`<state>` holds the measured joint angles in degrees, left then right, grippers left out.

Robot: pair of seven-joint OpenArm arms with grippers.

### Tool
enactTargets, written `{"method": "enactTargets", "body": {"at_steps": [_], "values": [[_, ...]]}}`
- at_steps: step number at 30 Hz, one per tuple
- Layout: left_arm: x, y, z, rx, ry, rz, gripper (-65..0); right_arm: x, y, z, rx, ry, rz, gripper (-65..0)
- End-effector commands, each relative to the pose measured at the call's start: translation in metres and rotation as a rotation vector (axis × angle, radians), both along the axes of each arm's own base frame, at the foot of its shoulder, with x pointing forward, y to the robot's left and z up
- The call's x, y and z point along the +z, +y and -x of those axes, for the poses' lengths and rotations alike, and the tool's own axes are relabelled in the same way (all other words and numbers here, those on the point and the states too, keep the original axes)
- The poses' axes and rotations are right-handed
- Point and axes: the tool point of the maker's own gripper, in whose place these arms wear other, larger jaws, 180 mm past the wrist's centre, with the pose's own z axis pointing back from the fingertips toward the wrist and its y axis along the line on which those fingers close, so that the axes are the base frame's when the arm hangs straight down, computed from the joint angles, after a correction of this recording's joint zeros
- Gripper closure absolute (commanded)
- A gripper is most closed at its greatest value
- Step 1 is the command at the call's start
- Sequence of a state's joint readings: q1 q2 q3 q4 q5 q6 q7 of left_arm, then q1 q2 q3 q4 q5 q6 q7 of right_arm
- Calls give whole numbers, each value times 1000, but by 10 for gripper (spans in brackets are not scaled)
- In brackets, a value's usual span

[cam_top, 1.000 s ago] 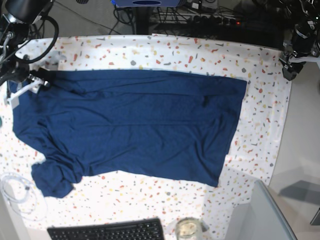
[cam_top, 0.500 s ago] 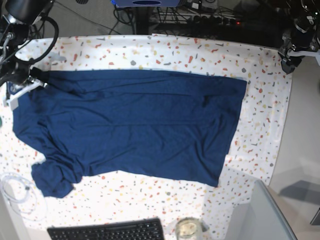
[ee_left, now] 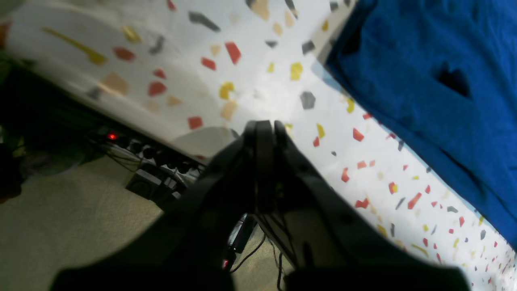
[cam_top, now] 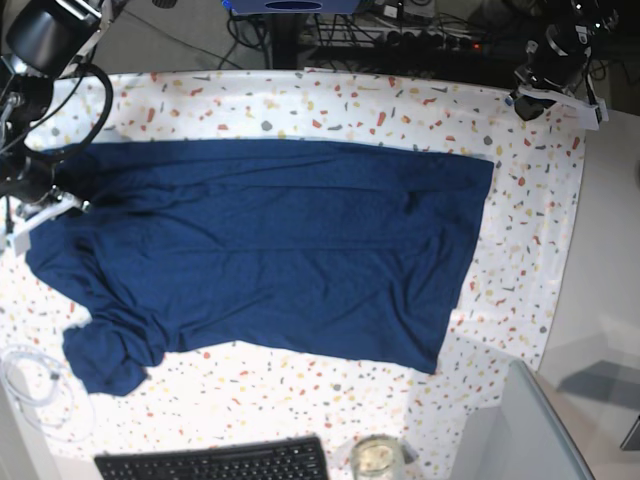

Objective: Layout the t-shirt on the table in an organized manner, then fold the t-shirt properly

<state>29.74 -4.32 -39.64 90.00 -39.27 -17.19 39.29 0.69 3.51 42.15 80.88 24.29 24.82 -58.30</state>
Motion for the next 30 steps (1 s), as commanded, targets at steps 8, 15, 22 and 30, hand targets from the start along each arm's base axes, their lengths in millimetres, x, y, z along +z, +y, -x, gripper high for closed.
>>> {"method": "enactTargets", "body": {"at_steps": [8, 15, 22, 30], "values": [[11, 13, -4, -17, -23, -40, 0, 15, -11, -31, -13, -64, -7, -6], [12, 15, -4, -22, -21, -44, 0, 1, -4, -37, -26, -61, -63, -120], [12, 13, -8, -19, -30, -40, 0, 14, 1, -48, 71, -196, -28, -306], [18, 2, -35, 0, -102, -11, -49, -5, 9, -17, 140, -155, -26, -329]]}}
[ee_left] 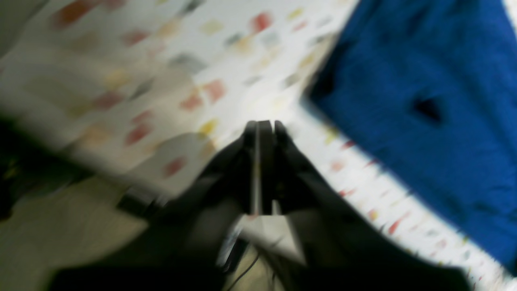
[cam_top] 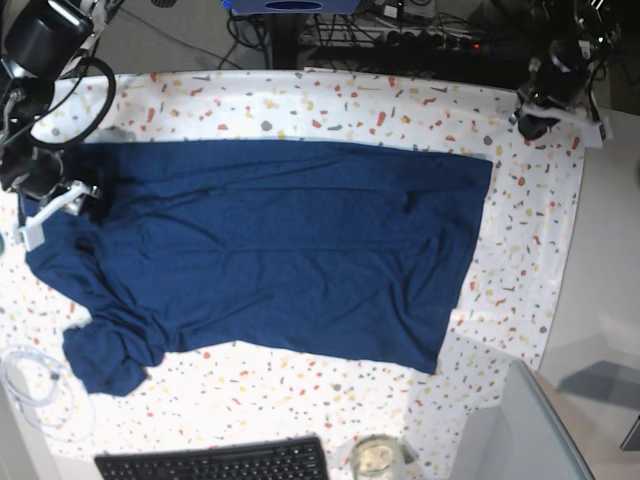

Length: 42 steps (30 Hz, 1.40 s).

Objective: Layout the t-shirt on the table in an organized manner, then fold the t-shirt properly

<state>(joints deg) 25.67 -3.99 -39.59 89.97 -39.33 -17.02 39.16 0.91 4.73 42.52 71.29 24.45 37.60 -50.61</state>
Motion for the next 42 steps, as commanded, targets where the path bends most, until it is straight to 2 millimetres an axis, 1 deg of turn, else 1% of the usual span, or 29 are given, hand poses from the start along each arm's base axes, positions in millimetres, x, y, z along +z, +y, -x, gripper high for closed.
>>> {"method": "enactTargets", "body": {"at_steps": [1, 3, 4, 5, 6, 7, 8, 10, 12, 14, 16, 18, 21, 24, 27, 30, 36, 37, 38, 42], "values": [[9, 2, -9, -2, -43, -10, -146, 16, -7, -15, -1, -70, 13, -329], [11, 0, -20, 3, -66, 1, -342, 15, -7, -15, -2, -68, 13, -329], [10, -2, -23, 2, -69, 8, -406, 15, -8, -14, -6, -69, 13, -329], [8, -8, -29, -9, -74, 21, -446, 15, -8, -14, -6, -69, 13, -329], [5, -13, -35, -22, -74, 34, -454, 16, -9, -14, -6, -69, 15, -329], [2, -18, -40, -30, -74, 47, -439, 15, -10, -14, -6, -67, 16, -329], [-1, -23, -44, -38, -74, 60, -411, 16, -10, -14, -6, -67, 18, -329], [-5, -32, -52, -52, -74, 82, -336, 15, -10, -13, -3, -66, 18, -329], [-8, -34, -58, -50, -77, 95, -253, 15, -10, -13, -3, -66, 18, -329], [-8, -35, -64, -48, -84, 103, -189, 15, -10, -13, -3, -65, 19, -329], [-11, -36, -66, -42, -81, 112, -143, 15, -10, -13, -3, -65, 19, -327], [-13, -36, -68, -39, -79, 119, -125, 15, -11, -13, -3, -65, 20, -327], [-15, -37, -66, -37, -73, 122, -127, 15, -11, -13, -3, -64, 21, -327], [-12, -34, -65, -37, -77, 113, -132, 15, -11, -13, -2, -63, 22, -327], [-11, -28, -57, -6, -60, 96, -132, 15, -11, -13, -2, -63, 22, -327], [-13, -19, -54, 59, -32, 89, -133, 15, -11, -13, -3, -63, 22, -327], [-12, -20, -59, 57, -37, 92, -135, 14, -11, -13, -3, -62, 21, -327], [-13, -21, -59, 55, -35, 93, -146, 14, -11, -13, -3, -62, 21, -327], [-13, -21, -58, 54, -34, 94, -178, 14, -11, -13, -3, -62, 21, -327], [-12, -21, -58, 52, -34, 92, -347, 14, -11, -13, -3, -61, 22, -327]]}}
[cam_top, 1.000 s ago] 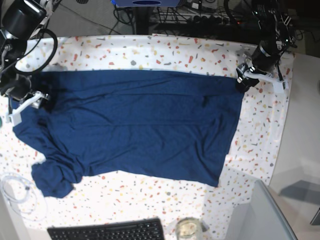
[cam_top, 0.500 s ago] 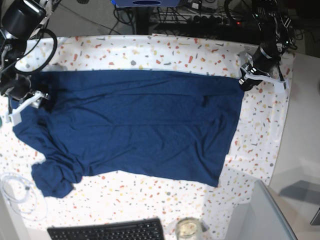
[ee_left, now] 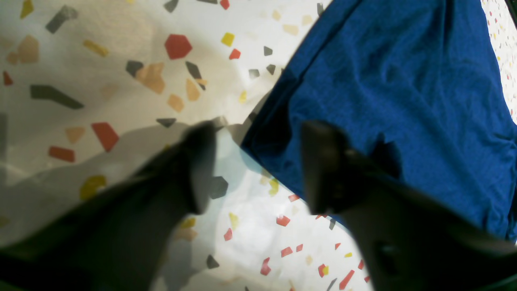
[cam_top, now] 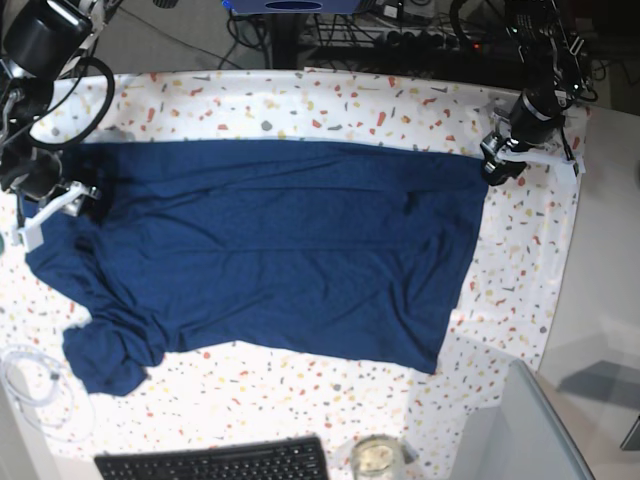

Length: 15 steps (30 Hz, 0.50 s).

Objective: Layout the t-shirt on the table in an organized manner, then fold the t-shirt properly

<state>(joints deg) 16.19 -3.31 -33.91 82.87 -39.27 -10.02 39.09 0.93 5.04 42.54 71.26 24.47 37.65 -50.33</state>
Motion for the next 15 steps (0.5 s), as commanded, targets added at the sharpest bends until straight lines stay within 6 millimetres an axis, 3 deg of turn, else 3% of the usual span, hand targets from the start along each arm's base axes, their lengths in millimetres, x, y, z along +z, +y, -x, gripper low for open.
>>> {"method": "enactTargets", "body": {"at_steps": [1, 15], "values": [[9, 5, -7, -2, -34, -15, -359, 13, -8, -11, -1, -55, 15, -327], [7, 3, -13, 3, -37, -2, -199, 12, -8, -11, -1, -52, 12, -327]]}}
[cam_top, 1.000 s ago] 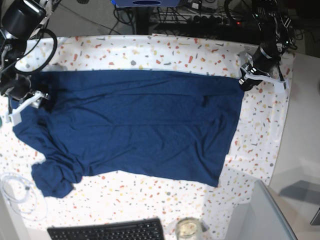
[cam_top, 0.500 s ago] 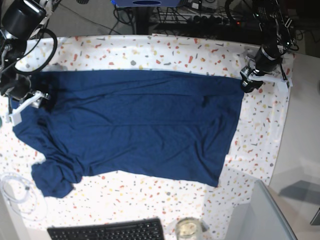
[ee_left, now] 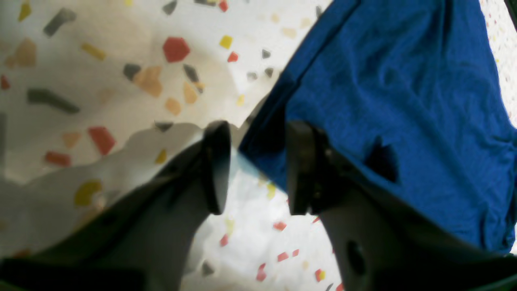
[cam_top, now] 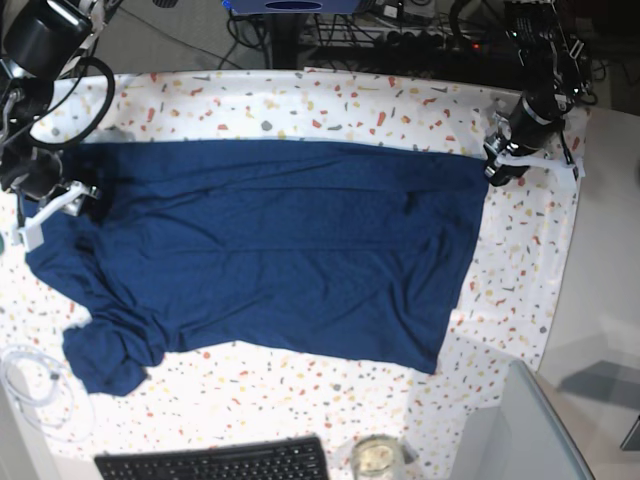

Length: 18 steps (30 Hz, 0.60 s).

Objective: Layout the t-shirt on the table in an organized manner, then fold the t-shirt properly

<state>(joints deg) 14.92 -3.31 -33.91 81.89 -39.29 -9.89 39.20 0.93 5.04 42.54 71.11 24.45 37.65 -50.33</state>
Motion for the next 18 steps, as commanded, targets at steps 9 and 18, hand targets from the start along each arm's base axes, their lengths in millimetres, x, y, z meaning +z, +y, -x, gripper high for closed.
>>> {"method": "enactTargets", "body": {"at_steps": [9, 18], "values": [[2, 3, -8, 5, -22, 5, -186, 12, -8, -11, -1, -54, 14, -327], [2, 3, -8, 6, -22, 6, 0, 12, -8, -11, -3, -54, 14, -327]]}}
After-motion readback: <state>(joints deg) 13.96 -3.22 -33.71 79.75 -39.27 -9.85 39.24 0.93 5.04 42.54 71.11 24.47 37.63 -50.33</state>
